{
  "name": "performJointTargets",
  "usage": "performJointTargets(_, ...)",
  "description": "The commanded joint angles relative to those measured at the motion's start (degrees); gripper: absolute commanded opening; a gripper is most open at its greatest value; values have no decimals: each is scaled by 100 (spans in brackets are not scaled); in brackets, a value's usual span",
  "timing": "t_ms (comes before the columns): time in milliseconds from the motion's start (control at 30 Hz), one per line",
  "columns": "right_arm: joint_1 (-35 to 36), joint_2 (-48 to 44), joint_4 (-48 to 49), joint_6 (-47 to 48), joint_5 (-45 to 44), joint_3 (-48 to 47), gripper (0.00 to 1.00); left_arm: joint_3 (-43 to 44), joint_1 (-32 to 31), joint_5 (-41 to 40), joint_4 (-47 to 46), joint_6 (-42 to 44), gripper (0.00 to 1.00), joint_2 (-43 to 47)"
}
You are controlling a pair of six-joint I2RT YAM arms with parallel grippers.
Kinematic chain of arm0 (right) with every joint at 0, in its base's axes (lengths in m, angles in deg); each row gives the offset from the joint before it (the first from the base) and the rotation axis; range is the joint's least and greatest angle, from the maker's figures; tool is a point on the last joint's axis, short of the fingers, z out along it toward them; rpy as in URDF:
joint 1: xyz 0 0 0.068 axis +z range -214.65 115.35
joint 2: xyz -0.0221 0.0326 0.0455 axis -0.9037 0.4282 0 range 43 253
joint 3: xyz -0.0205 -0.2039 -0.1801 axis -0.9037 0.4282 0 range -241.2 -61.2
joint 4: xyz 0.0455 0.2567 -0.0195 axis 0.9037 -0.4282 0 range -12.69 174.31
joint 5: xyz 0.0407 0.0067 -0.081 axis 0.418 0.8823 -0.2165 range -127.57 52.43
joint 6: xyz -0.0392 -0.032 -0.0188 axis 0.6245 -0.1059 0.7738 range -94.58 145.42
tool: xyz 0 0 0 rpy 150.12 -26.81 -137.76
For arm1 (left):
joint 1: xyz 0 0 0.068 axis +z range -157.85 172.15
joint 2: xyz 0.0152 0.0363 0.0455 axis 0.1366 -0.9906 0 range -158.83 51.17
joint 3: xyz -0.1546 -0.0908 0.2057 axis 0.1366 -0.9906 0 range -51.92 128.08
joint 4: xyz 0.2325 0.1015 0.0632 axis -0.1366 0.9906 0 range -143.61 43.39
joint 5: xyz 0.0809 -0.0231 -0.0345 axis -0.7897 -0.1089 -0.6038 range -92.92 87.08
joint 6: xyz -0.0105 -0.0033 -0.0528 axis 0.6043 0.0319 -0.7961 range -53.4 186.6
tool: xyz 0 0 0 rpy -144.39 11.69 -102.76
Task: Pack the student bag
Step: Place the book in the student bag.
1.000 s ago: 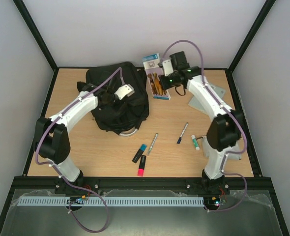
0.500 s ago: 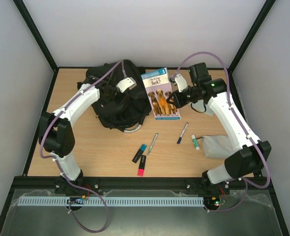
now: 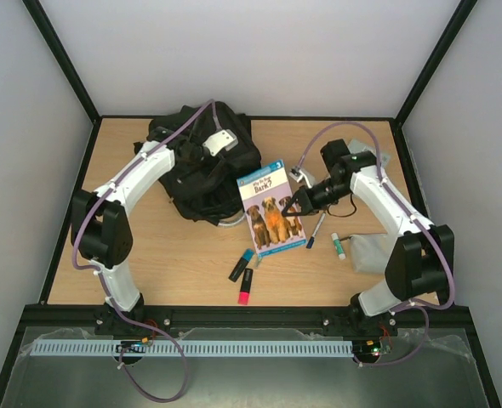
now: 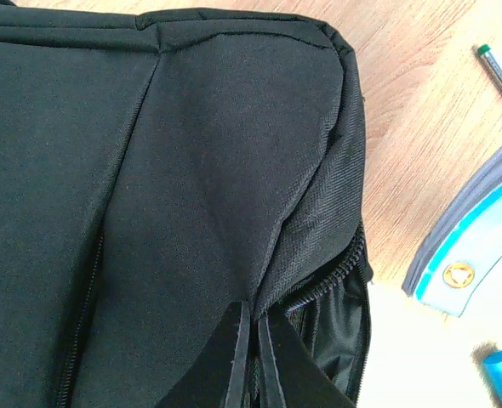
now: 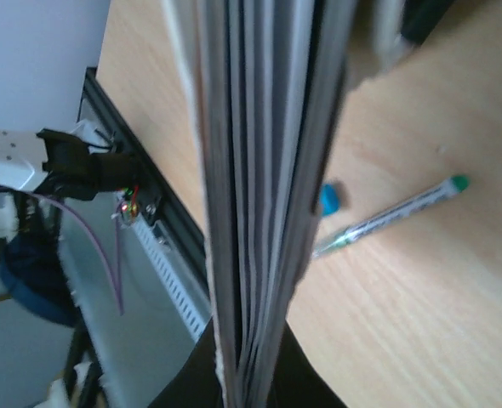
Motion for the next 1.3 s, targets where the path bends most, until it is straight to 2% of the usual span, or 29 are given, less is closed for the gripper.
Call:
performJointTargets(0,1,-12,-177,-240,828,626,1,283,38,138,-182,-91,3,5)
performJointTargets(200,11,118,449,-736,1388,1369,1,306,38,237,-155,-92,3,106)
performJointTargets(333,210,477,965,-1088,1690,1469,1,225,38,267,-90,-21,2,195)
performJointTargets(500,669,1113,1388,-1414,2131,1085,1,192,38,353,59,115,2,350)
performJointTargets(667,835,1840,1587,-1696,2356,452,1,150,38,357,140,194,2,502)
performJointTargets(1000,924,2942,2083,-2433,2365,-739,1,155,38,367,215,388,2,698)
performJointTargets(1267,1104,3338,2860,-3339,2340,-1131,1,134,25,489,285,530,2,726)
